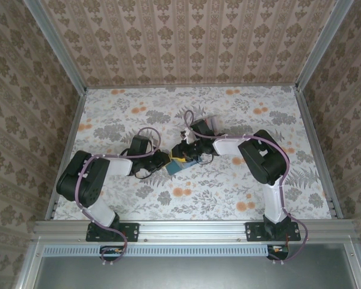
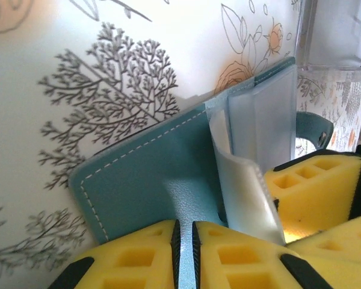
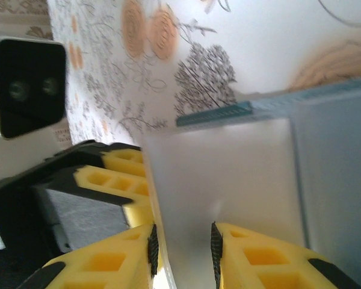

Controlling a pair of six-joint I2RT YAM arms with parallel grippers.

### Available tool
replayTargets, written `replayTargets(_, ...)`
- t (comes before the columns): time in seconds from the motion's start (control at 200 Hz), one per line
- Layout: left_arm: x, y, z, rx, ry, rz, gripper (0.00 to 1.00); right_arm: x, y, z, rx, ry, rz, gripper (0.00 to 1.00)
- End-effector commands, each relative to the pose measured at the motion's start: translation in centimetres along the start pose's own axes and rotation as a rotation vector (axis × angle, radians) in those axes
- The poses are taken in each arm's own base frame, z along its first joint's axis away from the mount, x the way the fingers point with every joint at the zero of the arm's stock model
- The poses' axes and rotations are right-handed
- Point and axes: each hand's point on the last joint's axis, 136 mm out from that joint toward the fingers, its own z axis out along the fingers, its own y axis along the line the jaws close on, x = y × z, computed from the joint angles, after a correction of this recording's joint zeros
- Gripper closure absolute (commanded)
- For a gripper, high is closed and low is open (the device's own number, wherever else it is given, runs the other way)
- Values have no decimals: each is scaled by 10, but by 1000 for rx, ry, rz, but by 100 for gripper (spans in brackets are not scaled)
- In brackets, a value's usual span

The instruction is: Put the credit cards into the card holder

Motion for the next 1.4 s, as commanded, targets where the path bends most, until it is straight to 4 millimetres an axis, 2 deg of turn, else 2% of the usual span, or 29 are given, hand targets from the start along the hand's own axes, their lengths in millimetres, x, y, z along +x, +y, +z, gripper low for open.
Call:
replayTargets(0.0, -1, 16, -11, -64, -27, -34, 82, 18, -14, 6, 62, 71, 25, 68)
replayTargets(0.205, -20, 33, -45, -57, -142, -109, 83, 32, -33, 2, 224, 108, -29, 68)
replayTargets(0.365, -32, 27, -64, -65, -166, -89, 82, 47, -32, 8, 321, 160, -122, 69)
replayTargets(0.42, -36, 19, -65, -52, -165, -76, 82, 51, -31, 9, 376, 169, -187, 67)
replayTargets(0.47, -40, 12, -64, -33, -162, -73, 83, 55, -33, 11, 419, 175, -227, 52)
replayTargets(0.5, -42, 8, -63, -21, -158, -71, 82, 57, -34, 11, 434, 178, -238, 48)
replayTargets(0.58, -44, -1, -60, -2, -148, -70, 82, 58, -37, 10, 466, 158, -256, 43)
replayTargets(0.74, -44, -16, -51, 39, -117, -90, 82, 59, -36, 9, 451, 145, -262, 42)
replayTargets(0.795, -42, -20, -47, 59, -101, -110, 82, 60, -33, 11, 427, 141, -262, 49)
replayTargets(0.835, -39, -23, -44, 71, -92, -128, 82, 59, -32, 11, 415, 125, -262, 61)
replayTargets(0.865, -37, -23, -42, 74, -84, -138, 82, 59, -32, 11, 410, 113, -261, 74)
replayTargets(0.9, -34, -23, -39, 75, -74, -155, 82, 58, -31, 11, 405, 104, -262, 86)
replayTargets(0.96, -30, -24, -35, 87, -62, -174, 83, 57, -34, 11, 415, 93, -264, 96)
replayTargets(1.1, -18, -31, -24, 113, -6, -203, 83, 57, -40, 11, 441, 90, -259, 97)
replayTargets(1.19, -7, -35, -17, 98, 37, -192, 83, 57, -38, 13, 430, 93, -260, 89)
replayTargets(1.265, 1, -37, -10, 83, 69, -183, 83, 57, -35, 14, 423, 93, -269, 87)
replayTargets(1.395, 6, -23, 3, 48, 97, -211, 83, 55, -30, 14, 397, 77, -271, 85)
